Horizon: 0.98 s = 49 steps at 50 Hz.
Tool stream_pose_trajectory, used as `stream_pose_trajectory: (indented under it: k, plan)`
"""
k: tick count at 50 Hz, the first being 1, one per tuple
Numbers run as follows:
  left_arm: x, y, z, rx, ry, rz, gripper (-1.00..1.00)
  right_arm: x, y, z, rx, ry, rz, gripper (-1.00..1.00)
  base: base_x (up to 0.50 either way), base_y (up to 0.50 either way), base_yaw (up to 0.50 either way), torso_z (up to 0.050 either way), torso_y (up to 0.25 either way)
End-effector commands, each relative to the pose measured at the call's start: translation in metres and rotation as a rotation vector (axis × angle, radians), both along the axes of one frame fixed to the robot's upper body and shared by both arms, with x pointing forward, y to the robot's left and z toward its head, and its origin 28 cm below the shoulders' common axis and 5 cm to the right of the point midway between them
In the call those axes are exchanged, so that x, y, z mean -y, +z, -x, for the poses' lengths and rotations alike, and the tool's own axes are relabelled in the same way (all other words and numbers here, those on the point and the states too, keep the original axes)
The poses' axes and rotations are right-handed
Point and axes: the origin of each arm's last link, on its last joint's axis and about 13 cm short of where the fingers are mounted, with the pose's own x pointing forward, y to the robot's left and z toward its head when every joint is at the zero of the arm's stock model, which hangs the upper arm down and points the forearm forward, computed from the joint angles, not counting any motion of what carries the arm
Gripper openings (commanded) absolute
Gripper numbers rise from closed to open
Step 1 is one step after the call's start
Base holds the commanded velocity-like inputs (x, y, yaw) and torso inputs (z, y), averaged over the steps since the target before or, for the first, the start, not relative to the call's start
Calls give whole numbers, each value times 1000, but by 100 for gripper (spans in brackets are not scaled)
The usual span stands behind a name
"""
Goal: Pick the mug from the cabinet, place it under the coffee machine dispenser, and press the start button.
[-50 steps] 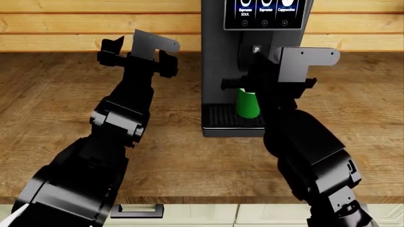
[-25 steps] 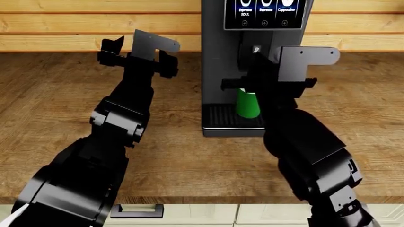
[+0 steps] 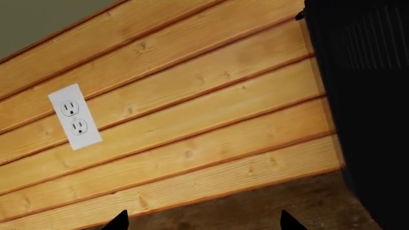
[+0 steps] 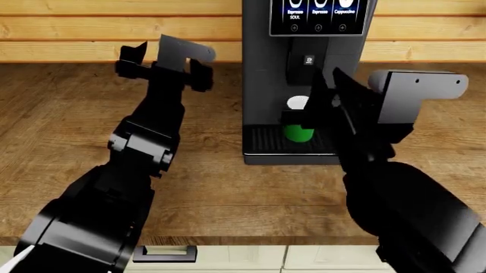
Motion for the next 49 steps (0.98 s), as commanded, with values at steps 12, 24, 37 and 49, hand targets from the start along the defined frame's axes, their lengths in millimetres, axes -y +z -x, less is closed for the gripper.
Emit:
stream_pose_trajectory:
  k: [12,24,37,49]
  plan:
    - [-22,26,58,192,5,207,100,40,8,76,139,-27,-44,100,0,0,0,0,0]
    - [-34,59,213,539,-195,388,100,41,31,105,227,-44,-16,100,0,0,0,0,0]
    - [-47,38,253,783,-239,417,100,37,35,128,336,-89,0,100,0,0,0,0,0]
    - [-50,46,271,888,-227,471,100,46,39,154,552,-70,-48,100,0,0,0,1,0]
